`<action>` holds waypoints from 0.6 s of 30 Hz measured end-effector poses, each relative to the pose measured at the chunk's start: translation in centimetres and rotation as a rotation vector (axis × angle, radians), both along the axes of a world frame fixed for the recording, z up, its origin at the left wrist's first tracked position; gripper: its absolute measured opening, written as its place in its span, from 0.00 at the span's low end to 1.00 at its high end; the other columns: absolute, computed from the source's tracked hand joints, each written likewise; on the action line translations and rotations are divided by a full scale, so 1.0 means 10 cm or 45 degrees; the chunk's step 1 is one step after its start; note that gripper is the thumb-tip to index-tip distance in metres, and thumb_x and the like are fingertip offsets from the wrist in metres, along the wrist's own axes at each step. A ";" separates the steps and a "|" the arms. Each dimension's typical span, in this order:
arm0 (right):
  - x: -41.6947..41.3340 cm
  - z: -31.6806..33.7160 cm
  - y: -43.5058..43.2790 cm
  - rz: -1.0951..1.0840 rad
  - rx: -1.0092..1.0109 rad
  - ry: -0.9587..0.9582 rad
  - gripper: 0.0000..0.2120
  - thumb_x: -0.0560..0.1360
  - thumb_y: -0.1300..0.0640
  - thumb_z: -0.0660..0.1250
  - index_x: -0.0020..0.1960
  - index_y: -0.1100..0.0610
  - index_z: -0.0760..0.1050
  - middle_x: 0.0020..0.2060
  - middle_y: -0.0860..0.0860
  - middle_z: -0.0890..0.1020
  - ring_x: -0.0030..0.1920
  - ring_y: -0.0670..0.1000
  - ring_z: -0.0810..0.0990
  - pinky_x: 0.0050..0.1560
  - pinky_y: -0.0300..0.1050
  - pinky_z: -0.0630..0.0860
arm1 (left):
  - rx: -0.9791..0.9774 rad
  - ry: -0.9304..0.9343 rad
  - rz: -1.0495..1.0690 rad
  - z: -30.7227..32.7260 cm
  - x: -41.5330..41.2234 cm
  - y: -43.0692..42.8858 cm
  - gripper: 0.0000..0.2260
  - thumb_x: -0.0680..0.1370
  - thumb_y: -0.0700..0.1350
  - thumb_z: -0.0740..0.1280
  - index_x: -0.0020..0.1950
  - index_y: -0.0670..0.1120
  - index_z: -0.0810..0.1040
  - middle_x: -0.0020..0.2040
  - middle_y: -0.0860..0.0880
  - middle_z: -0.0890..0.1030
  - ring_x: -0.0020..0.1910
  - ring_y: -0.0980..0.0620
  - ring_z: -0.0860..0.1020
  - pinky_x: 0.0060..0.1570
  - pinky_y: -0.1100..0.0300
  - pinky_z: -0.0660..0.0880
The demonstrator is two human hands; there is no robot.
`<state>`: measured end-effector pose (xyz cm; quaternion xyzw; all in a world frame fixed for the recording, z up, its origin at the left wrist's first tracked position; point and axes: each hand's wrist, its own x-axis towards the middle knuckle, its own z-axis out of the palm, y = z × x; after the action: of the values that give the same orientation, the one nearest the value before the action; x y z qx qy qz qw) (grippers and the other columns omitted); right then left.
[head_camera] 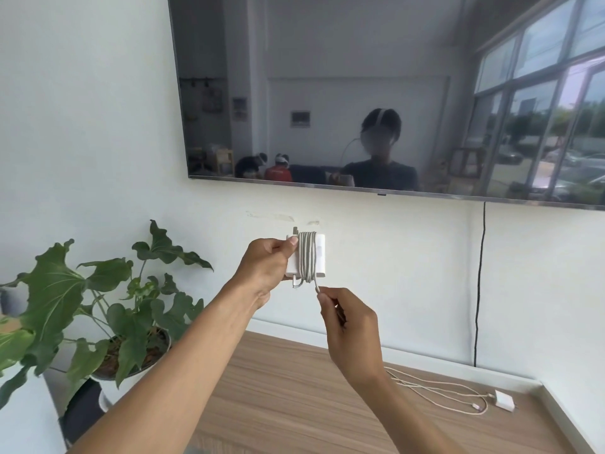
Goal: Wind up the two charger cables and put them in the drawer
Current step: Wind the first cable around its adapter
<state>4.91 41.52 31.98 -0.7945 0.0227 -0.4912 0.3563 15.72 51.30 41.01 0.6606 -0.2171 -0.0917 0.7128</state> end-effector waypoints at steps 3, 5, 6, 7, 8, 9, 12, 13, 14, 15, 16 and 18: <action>0.06 -0.05 -0.05 0.057 0.025 0.021 0.05 0.79 0.59 0.64 0.47 0.55 0.79 0.30 0.43 0.75 0.27 0.45 0.68 0.29 0.34 0.64 | 0.025 -0.003 -0.086 -0.05 -0.05 0.00 0.12 0.80 0.45 0.63 0.39 0.41 0.79 0.38 0.44 0.81 0.34 0.50 0.80 0.42 0.55 0.81; 0.09 -0.05 -0.12 0.096 0.002 0.040 0.06 0.79 0.58 0.64 0.46 0.54 0.79 0.33 0.40 0.78 0.30 0.45 0.72 0.31 0.34 0.67 | 0.014 0.026 -0.152 -0.06 -0.06 0.04 0.12 0.80 0.45 0.63 0.43 0.39 0.79 0.38 0.44 0.81 0.33 0.52 0.80 0.36 0.60 0.81; 0.10 -0.05 -0.16 0.096 -0.016 0.062 0.06 0.79 0.57 0.64 0.46 0.53 0.79 0.34 0.41 0.79 0.32 0.46 0.74 0.33 0.35 0.69 | 0.005 0.043 -0.196 -0.06 -0.07 0.07 0.12 0.81 0.45 0.62 0.47 0.37 0.79 0.39 0.43 0.81 0.33 0.52 0.80 0.34 0.61 0.80; 0.11 -0.03 -0.22 0.085 -0.038 0.092 0.07 0.79 0.56 0.64 0.46 0.50 0.79 0.34 0.42 0.79 0.33 0.46 0.76 0.34 0.35 0.70 | 0.002 0.048 -0.245 -0.06 -0.07 0.10 0.13 0.81 0.45 0.62 0.51 0.35 0.79 0.40 0.43 0.81 0.33 0.52 0.80 0.34 0.62 0.80; 0.11 -0.01 -0.28 0.073 -0.059 0.125 0.08 0.79 0.56 0.63 0.44 0.49 0.78 0.32 0.41 0.78 0.33 0.44 0.76 0.34 0.32 0.69 | 0.011 0.040 -0.295 -0.06 -0.09 0.12 0.13 0.80 0.44 0.62 0.54 0.35 0.79 0.41 0.43 0.81 0.34 0.52 0.81 0.35 0.62 0.80; 0.11 0.03 -0.35 0.066 -0.075 0.164 0.09 0.77 0.57 0.62 0.42 0.49 0.77 0.30 0.40 0.76 0.32 0.41 0.75 0.34 0.29 0.67 | 0.035 0.004 -0.331 -0.07 -0.10 0.13 0.13 0.80 0.44 0.62 0.55 0.35 0.78 0.42 0.44 0.82 0.36 0.52 0.81 0.36 0.61 0.81; 0.12 0.27 -0.52 0.054 -0.194 0.355 0.11 0.74 0.63 0.60 0.36 0.53 0.74 0.28 0.43 0.75 0.29 0.40 0.72 0.34 0.36 0.67 | 0.147 -0.147 -0.338 -0.11 -0.14 0.14 0.10 0.80 0.43 0.63 0.55 0.38 0.79 0.46 0.45 0.83 0.42 0.52 0.80 0.38 0.63 0.79; 0.13 0.37 -0.55 0.050 -0.249 0.443 0.11 0.75 0.65 0.61 0.37 0.55 0.75 0.28 0.45 0.76 0.29 0.40 0.73 0.34 0.37 0.67 | 0.187 -0.192 -0.323 -0.13 -0.14 0.14 0.09 0.80 0.43 0.64 0.55 0.40 0.79 0.46 0.47 0.83 0.42 0.55 0.80 0.38 0.66 0.76; 0.14 0.49 -0.57 0.042 -0.292 0.522 0.11 0.75 0.65 0.61 0.39 0.54 0.77 0.28 0.45 0.76 0.29 0.39 0.74 0.33 0.36 0.67 | 0.220 -0.226 -0.309 -0.15 -0.13 0.15 0.09 0.80 0.44 0.64 0.55 0.41 0.79 0.46 0.48 0.83 0.42 0.59 0.80 0.38 0.69 0.74; 0.14 0.61 -0.60 0.026 -0.321 0.584 0.10 0.77 0.64 0.62 0.43 0.54 0.80 0.29 0.45 0.77 0.30 0.40 0.74 0.34 0.34 0.68 | 0.250 -0.257 -0.294 -0.17 -0.11 0.16 0.08 0.79 0.44 0.64 0.54 0.42 0.79 0.46 0.50 0.84 0.41 0.63 0.80 0.38 0.73 0.72; 0.13 0.72 -0.62 0.009 -0.338 0.631 0.09 0.78 0.62 0.63 0.46 0.54 0.81 0.29 0.44 0.77 0.31 0.41 0.75 0.35 0.33 0.69 | 0.281 -0.287 -0.278 -0.19 -0.10 0.17 0.08 0.79 0.45 0.65 0.54 0.43 0.80 0.47 0.50 0.84 0.42 0.66 0.80 0.39 0.76 0.70; 0.10 0.92 -0.64 -0.020 -0.358 0.703 0.08 0.78 0.58 0.64 0.48 0.52 0.82 0.31 0.43 0.79 0.34 0.45 0.77 0.38 0.38 0.72 | 0.328 -0.341 -0.223 -0.22 -0.08 0.18 0.07 0.80 0.46 0.65 0.53 0.45 0.80 0.49 0.51 0.84 0.46 0.65 0.80 0.43 0.76 0.70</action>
<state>5.87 35.16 41.15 -0.9392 0.0565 -0.2579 0.2196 14.95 53.11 38.81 0.7312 -0.3531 -0.0915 0.5764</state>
